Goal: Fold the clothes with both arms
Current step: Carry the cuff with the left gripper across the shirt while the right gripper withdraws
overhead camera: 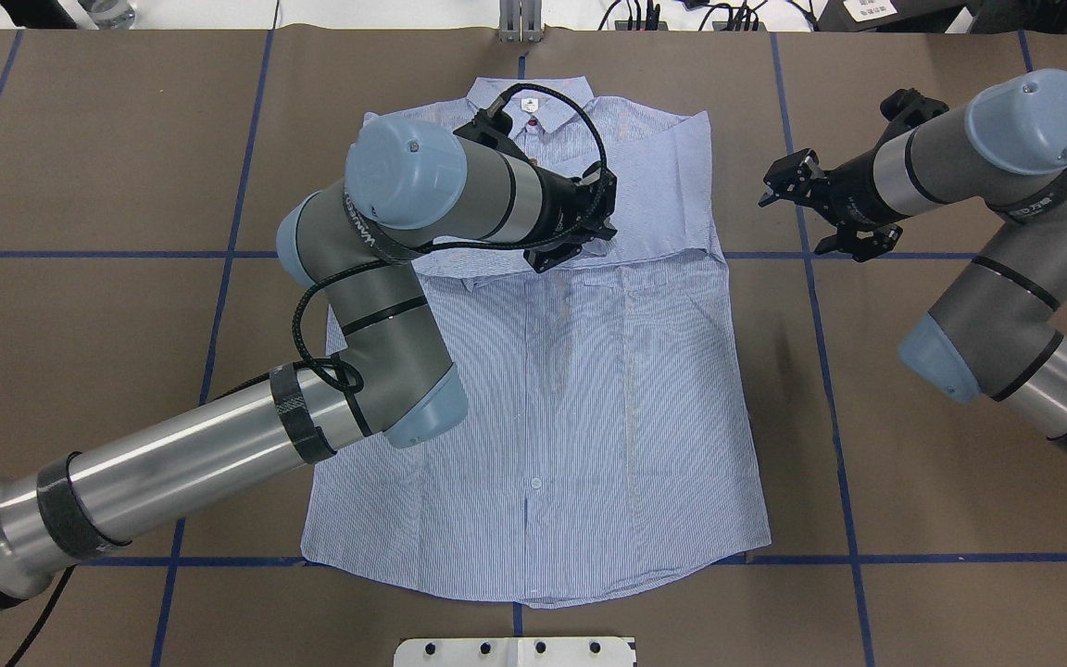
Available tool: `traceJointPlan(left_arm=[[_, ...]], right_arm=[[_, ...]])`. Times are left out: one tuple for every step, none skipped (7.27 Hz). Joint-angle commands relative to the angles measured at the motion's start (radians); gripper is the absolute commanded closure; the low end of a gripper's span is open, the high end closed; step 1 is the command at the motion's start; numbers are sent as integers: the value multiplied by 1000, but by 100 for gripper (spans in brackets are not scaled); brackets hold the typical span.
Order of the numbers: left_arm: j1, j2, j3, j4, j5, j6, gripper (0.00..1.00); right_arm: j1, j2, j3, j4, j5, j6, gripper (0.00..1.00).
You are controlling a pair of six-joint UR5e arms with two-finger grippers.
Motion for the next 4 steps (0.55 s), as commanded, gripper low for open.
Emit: traceJointPlan(left_arm=[[20,-11,5,-8,8,1,16],[20,-23,2,-10,6,-4,1],[20,-33,-6,-10,6,-7,1],[18,-22,-55,-7,2,-5,1]], right_arm=[[11,-54,53,1,10,0,0],[10,-71,77,1,8,1,0],[7,-85,94,-1,0,4,0],[-3,-82,99,1,-1,20,0]])
